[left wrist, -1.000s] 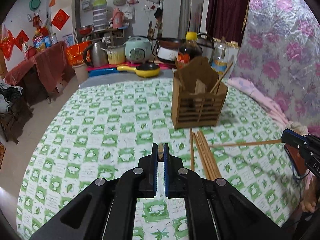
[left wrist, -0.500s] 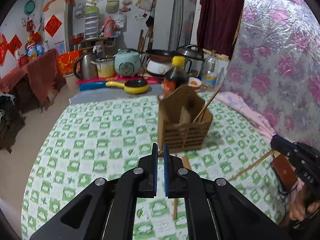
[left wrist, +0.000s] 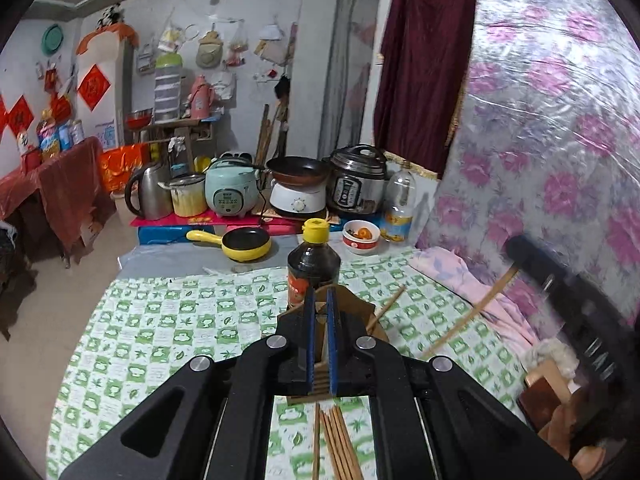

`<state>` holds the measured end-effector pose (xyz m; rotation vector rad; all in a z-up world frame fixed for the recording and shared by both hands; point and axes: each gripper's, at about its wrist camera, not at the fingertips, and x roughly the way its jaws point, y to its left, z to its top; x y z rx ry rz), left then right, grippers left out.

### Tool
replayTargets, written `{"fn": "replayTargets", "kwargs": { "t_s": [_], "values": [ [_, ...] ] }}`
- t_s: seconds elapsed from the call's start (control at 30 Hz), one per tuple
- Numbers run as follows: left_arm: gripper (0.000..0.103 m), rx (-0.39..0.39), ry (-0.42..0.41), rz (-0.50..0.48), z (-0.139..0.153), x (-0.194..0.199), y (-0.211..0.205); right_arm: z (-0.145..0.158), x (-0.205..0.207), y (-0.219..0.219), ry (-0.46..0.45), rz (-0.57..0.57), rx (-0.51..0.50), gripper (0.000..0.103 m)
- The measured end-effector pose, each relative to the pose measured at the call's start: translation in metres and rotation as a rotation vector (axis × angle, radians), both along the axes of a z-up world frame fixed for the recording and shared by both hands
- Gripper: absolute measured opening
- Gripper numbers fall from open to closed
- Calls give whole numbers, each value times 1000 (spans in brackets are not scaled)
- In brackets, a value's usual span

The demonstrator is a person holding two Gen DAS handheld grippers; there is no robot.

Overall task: Organize utensils
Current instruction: 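Lift both held chopsticks up and carry them over the wooden holder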

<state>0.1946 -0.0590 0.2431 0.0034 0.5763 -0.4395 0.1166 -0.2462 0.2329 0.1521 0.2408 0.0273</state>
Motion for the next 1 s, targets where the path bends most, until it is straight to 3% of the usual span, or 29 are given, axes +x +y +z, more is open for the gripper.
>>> {"fn": "replayTargets", "kwargs": {
  "t_s": [0.1,0.23,0.4,0.53,0.63,0.7,0.77,0.87,0.93,1.0],
  "values": [
    [6,-19,42,28,-17,21,2,-2,21,-5,-46,-41,26,6],
    [6,-4,116,34,-44,54,-1,-19,48,-13,-25,-43,45,6],
    [6,3,163,12,-67,73,-6,-48,87,-25,85,3,95,7],
    [6,22,201,-3,-84,82,-13,-68,104,-32,210,51,119,13],
    [6,43,215,-12,-92,84,-18,-78,103,-48,268,82,213,26],
    [6,49,228,-20,-97,85,-21,-88,100,-63,311,90,280,55],
    [6,44,234,-21,-98,86,-22,-104,101,-83,363,52,338,60],
    [6,38,237,-18,-97,85,-21,-130,106,-118,442,-82,404,60],
    [6,33,243,-14,-98,86,-19,-152,117,-139,523,-203,391,60],
    [6,29,248,-13,-98,87,-18,-179,133,-147,628,-227,352,60]
  ]
}}
